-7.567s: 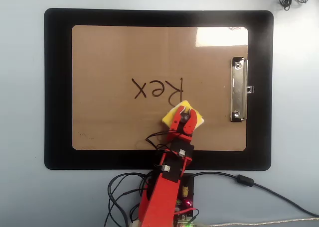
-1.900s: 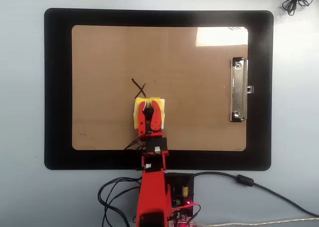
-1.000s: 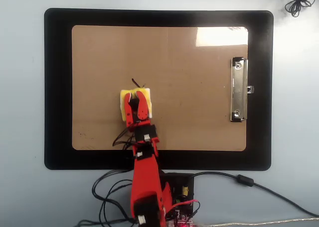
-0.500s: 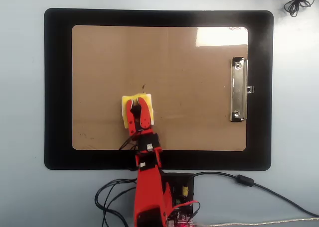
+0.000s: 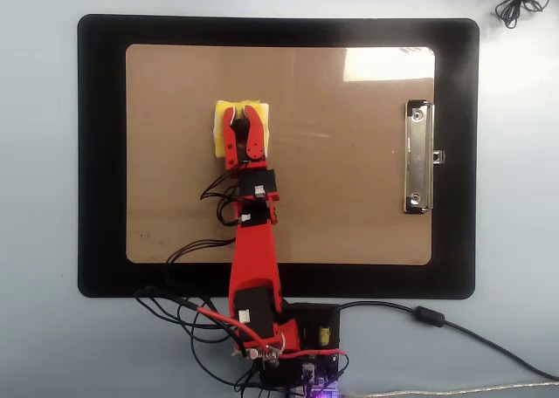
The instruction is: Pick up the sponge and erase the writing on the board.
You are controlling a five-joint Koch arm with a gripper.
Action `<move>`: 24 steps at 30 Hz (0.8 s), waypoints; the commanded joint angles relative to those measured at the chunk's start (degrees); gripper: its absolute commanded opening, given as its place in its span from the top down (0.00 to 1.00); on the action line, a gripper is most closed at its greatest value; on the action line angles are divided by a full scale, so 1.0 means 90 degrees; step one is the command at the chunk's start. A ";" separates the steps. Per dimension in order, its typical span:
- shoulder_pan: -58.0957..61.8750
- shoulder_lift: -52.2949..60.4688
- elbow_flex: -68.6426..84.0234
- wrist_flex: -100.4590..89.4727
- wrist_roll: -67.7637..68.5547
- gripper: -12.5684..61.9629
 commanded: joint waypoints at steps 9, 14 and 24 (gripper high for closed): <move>-0.0068 0.4326 0.4678 0.0020 -0.0156 0.94; -0.0186 0.4111 0.4346 0.0059 -0.0156 0.94; 0.0215 0.0469 0.0518 0.0000 -0.0156 0.94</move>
